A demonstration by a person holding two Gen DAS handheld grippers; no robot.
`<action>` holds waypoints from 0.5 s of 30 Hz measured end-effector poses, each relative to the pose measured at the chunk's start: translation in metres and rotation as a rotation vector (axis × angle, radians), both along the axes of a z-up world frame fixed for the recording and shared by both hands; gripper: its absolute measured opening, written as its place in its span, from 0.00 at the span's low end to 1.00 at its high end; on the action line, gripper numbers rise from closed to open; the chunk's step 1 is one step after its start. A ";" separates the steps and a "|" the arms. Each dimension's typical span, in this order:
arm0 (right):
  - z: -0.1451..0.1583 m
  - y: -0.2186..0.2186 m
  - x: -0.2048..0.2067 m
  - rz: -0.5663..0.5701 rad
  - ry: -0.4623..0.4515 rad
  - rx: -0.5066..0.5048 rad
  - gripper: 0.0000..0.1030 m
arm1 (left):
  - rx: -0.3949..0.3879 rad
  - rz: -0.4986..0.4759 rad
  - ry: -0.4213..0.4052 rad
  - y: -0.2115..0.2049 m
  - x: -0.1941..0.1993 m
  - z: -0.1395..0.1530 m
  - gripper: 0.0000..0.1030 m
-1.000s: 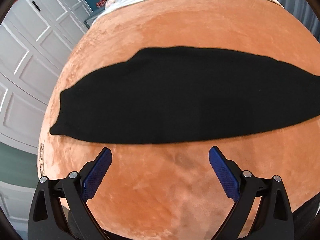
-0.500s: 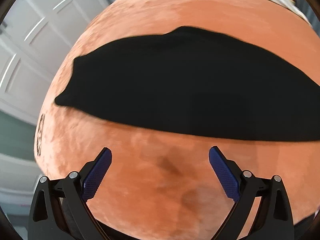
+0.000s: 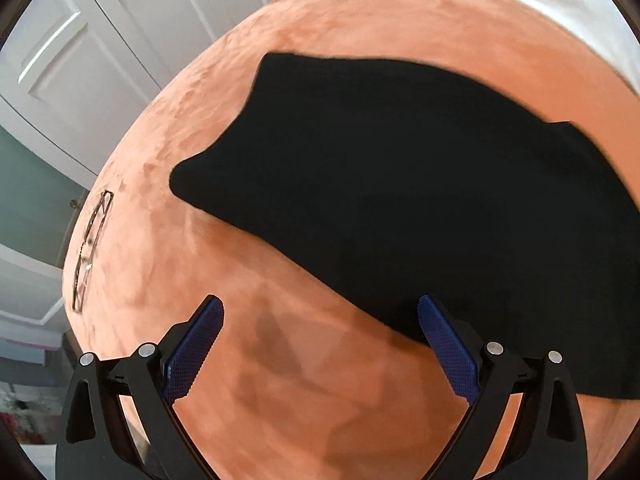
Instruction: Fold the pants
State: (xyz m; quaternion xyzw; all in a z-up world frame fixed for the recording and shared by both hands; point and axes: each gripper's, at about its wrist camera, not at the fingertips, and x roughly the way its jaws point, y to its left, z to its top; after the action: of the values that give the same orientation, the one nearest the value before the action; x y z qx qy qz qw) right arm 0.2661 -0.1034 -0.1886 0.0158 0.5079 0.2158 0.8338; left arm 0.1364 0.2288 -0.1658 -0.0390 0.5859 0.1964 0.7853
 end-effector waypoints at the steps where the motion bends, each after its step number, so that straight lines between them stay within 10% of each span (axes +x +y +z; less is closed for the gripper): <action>1: -0.006 0.027 0.013 0.027 0.017 -0.013 0.30 | -0.006 0.003 0.004 0.009 0.003 -0.005 0.95; 8: -0.039 0.090 0.119 -0.060 0.074 -0.067 0.32 | -0.091 -0.014 -0.009 0.028 0.020 -0.012 0.95; 15: -0.026 0.047 0.076 -0.109 0.048 -0.006 0.30 | -0.039 0.019 -0.033 0.019 0.020 -0.001 0.95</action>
State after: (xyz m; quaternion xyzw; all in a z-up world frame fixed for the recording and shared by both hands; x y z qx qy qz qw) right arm 0.3418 -0.0562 -0.2149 0.0462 0.5267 0.1683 0.8319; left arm 0.1563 0.2476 -0.1668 -0.0631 0.5763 0.1917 0.7920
